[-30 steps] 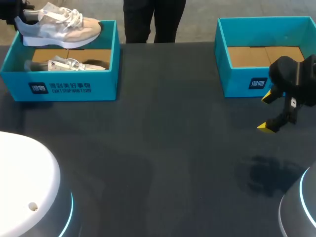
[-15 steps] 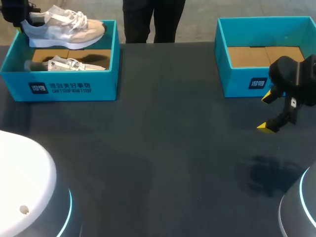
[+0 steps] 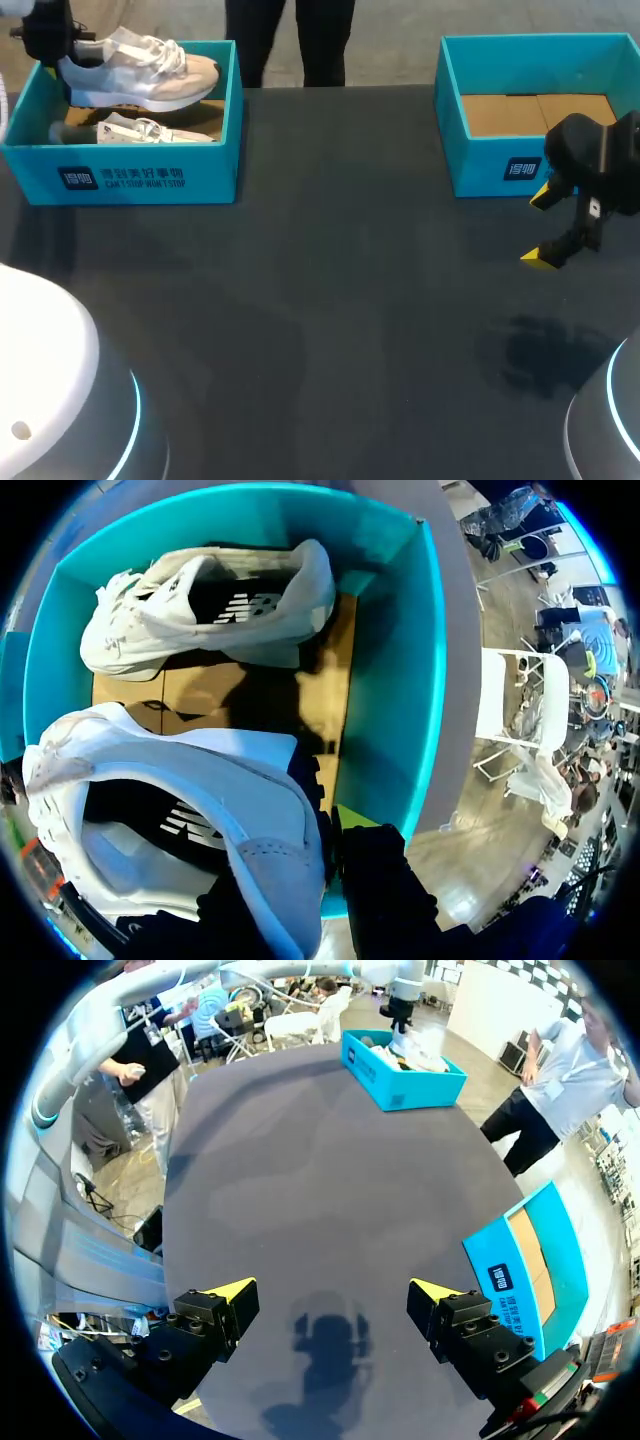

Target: Take the shoe out of the shoebox, open the shoe tongue, remove and reinsert the insole, then place the shoe into the shoebox

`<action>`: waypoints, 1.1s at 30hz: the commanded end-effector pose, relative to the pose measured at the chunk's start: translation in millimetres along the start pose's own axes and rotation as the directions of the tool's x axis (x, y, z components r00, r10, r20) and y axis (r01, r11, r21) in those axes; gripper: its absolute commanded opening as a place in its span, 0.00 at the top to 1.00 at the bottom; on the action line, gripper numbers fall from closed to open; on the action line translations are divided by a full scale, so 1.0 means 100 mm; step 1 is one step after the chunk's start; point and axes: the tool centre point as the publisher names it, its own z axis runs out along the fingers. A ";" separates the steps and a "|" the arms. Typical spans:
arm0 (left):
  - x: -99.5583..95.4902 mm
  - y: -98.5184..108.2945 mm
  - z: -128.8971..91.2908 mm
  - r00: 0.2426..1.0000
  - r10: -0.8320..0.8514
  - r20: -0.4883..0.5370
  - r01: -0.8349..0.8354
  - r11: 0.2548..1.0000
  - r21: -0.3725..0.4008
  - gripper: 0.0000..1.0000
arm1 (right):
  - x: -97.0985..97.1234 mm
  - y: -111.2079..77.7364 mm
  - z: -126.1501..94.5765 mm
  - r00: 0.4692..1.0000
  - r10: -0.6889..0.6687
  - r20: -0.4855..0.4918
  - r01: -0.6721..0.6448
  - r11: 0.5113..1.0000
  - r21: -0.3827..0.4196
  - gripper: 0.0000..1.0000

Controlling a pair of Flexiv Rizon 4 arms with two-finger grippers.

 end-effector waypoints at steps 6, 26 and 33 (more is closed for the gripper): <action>-0.08 0.14 0.22 1.000 0.009 -0.007 -0.008 1.000 0.028 1.00 | -0.01 0.01 0.02 1.000 0.001 -0.002 -0.001 1.000 0.003 0.00; -0.19 0.17 0.61 1.000 0.018 -0.025 -0.016 0.997 0.080 1.00 | -0.01 0.01 0.02 1.000 0.001 -0.002 -0.001 1.000 0.003 0.00; -0.23 0.15 0.75 0.999 0.015 -0.033 -0.011 0.993 0.113 1.00 | -0.01 0.01 0.02 1.000 0.001 -0.002 -0.001 1.000 0.003 0.00</action>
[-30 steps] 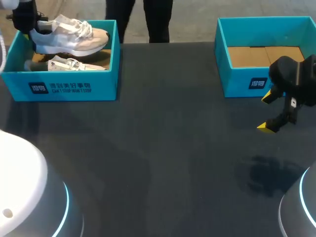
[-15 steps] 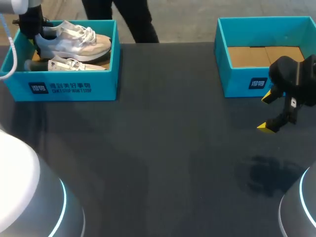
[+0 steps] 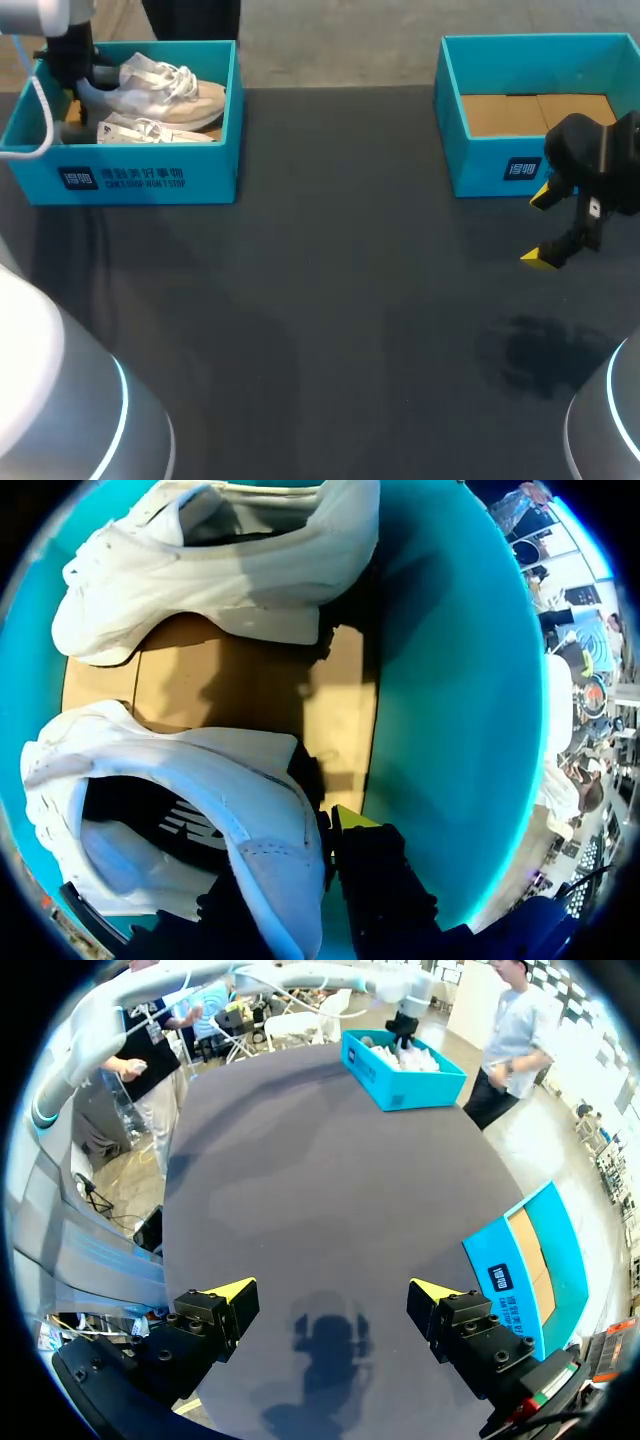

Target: Take the shoe out of the shoebox, open the shoe tongue, remove and reinsert the insole, then place the shoe into the shoebox

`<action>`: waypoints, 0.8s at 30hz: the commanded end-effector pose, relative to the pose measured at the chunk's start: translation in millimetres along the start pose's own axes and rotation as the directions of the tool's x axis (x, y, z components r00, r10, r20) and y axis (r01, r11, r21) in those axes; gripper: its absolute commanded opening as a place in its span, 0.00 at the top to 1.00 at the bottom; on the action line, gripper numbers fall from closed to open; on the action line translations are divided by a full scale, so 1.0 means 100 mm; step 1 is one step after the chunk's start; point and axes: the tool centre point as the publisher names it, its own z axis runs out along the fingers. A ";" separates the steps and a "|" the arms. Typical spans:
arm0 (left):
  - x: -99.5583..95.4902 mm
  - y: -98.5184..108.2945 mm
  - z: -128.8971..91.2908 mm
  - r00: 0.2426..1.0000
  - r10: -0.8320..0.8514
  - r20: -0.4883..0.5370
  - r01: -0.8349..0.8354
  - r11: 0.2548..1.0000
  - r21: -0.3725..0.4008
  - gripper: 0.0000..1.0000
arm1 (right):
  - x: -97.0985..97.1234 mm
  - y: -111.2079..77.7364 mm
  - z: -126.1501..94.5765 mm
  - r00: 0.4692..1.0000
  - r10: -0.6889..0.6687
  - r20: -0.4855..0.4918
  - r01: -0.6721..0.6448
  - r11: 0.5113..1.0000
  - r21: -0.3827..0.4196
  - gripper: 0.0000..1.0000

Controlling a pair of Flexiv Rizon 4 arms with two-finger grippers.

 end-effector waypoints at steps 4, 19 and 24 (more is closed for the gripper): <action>-0.05 0.12 0.15 1.000 -0.002 -0.011 0.003 0.999 0.040 1.00 | -0.01 0.01 0.02 1.000 0.001 -0.002 -0.001 1.000 0.003 0.00; -0.04 0.01 0.15 1.000 0.019 -0.004 -0.018 0.997 0.069 0.00 | -0.01 0.01 0.02 1.000 0.001 -0.002 -0.001 1.000 0.003 0.00; 0.00 -0.04 -0.02 0.999 0.014 0.031 -0.016 0.999 0.051 0.00 | -0.01 0.01 0.02 1.000 0.001 -0.002 -0.001 1.000 0.003 0.00</action>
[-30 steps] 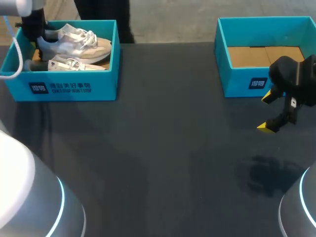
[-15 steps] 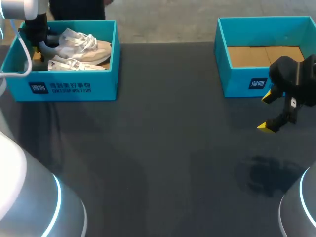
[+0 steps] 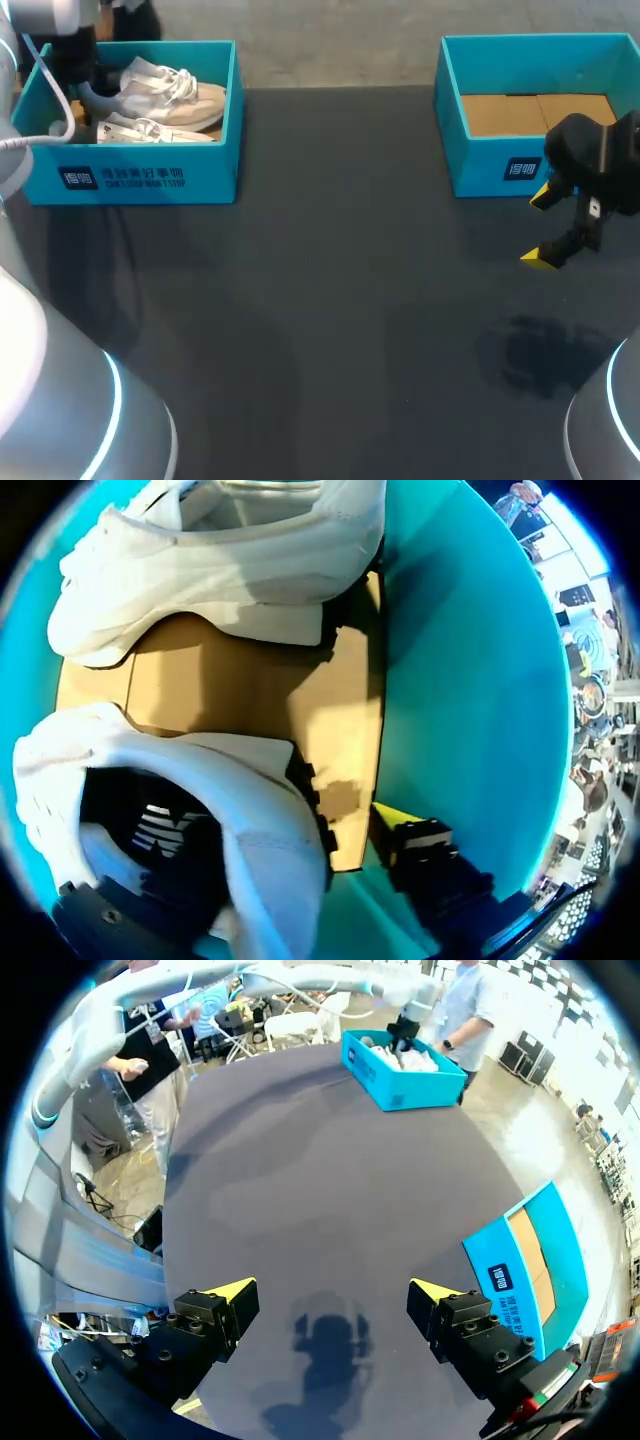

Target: Take the shoe out of the shoebox, open the shoe tongue, remove and reinsert the insole, then place the shoe into the shoebox

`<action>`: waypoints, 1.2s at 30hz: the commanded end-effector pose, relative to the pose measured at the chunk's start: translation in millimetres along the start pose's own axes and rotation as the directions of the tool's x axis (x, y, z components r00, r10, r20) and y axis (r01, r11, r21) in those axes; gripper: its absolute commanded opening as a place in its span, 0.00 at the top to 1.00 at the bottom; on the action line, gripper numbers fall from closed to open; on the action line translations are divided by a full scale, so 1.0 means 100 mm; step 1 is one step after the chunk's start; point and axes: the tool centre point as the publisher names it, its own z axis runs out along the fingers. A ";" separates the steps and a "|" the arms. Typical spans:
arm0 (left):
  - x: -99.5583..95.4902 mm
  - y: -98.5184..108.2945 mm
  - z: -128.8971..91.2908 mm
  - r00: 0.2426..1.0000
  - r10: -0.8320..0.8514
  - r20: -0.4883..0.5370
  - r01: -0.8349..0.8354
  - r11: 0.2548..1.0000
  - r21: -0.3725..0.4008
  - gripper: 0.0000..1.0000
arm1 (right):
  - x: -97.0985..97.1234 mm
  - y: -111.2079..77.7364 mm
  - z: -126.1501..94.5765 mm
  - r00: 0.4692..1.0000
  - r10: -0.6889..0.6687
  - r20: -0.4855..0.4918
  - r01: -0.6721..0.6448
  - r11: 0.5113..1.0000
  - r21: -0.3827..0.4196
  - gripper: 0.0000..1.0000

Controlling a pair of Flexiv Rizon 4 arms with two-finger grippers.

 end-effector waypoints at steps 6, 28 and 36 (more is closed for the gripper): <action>0.06 -0.15 -0.36 0.998 0.022 0.061 -0.020 0.999 -0.033 0.00 | -0.01 0.01 0.02 1.000 0.001 -0.002 -0.001 1.000 0.003 0.00; 0.22 -0.73 -1.05 0.990 0.088 0.110 -0.083 0.995 -0.046 0.00 | -0.01 0.01 0.02 1.000 0.001 -0.002 -0.001 1.000 0.003 0.00; 0.25 -0.94 -1.09 0.988 0.092 0.126 -0.089 0.996 -0.028 0.00 | -0.01 0.01 0.02 1.000 0.001 -0.002 -0.001 1.000 0.003 0.00</action>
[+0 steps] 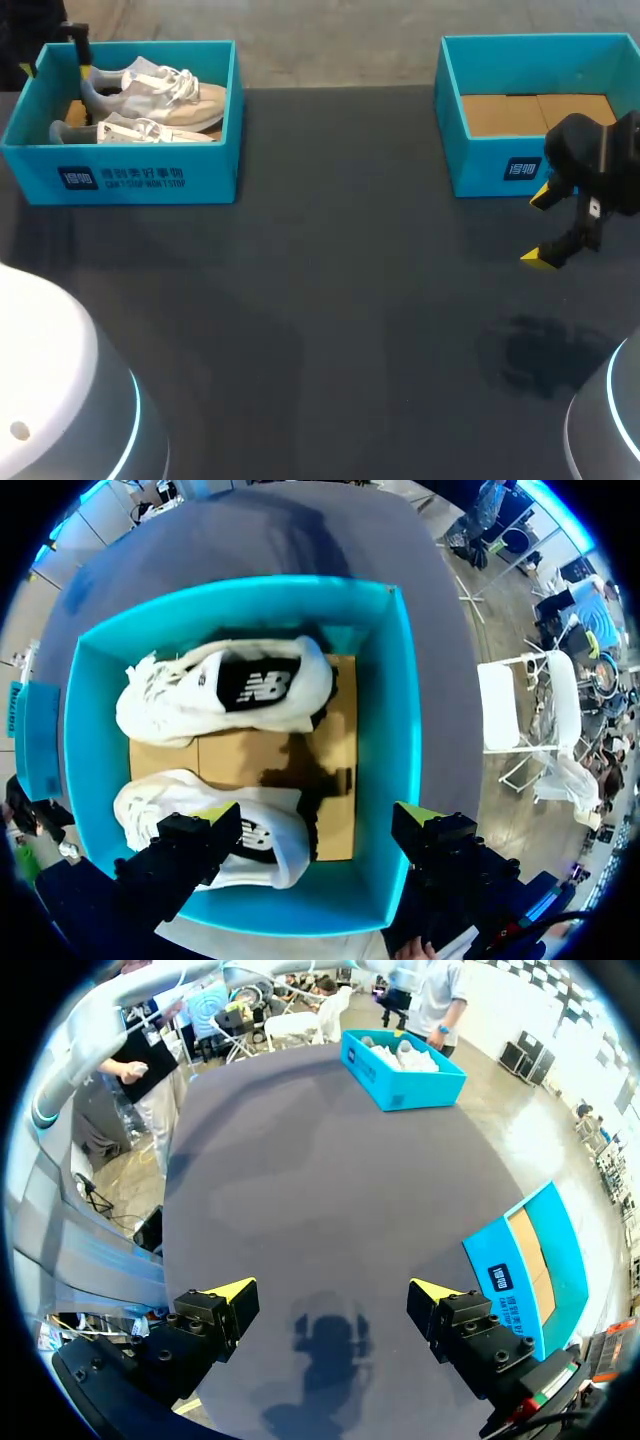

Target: Take the shoe out of the shoebox, open the shoe tongue, remove and reinsert the insole, then place the shoe into the shoebox

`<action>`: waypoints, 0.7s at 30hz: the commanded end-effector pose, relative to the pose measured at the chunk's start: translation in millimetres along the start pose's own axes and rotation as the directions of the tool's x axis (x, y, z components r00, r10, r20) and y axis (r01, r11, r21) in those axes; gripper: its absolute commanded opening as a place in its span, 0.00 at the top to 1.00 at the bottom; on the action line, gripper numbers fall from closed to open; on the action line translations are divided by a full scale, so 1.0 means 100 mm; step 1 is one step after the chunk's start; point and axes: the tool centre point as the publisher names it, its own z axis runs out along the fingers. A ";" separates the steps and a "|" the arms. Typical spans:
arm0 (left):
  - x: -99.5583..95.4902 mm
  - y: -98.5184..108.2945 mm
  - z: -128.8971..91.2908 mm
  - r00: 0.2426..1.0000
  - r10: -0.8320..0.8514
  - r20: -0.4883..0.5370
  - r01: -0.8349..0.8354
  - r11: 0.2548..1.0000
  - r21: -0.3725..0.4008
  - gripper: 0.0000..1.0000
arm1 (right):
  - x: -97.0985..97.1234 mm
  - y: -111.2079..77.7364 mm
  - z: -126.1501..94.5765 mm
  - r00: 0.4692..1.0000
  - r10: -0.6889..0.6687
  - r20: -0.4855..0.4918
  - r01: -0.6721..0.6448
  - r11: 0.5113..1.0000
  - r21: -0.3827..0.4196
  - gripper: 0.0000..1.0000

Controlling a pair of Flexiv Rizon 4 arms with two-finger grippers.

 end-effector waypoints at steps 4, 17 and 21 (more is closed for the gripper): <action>0.00 -0.31 -0.03 1.000 0.002 -0.001 -0.002 0.998 -0.065 0.00 | -0.01 0.01 0.02 1.000 0.001 -0.002 -0.001 1.000 0.003 0.00; 0.01 -0.34 -0.03 1.000 0.003 0.007 -0.002 0.997 -0.077 0.00 | -0.01 0.01 0.02 1.000 0.001 -0.002 -0.001 1.000 0.003 0.00; 0.00 -0.42 0.02 0.998 0.058 -0.029 -0.060 0.997 -0.053 0.00 | -0.01 0.01 0.02 1.000 0.001 -0.002 -0.001 1.000 0.003 0.00</action>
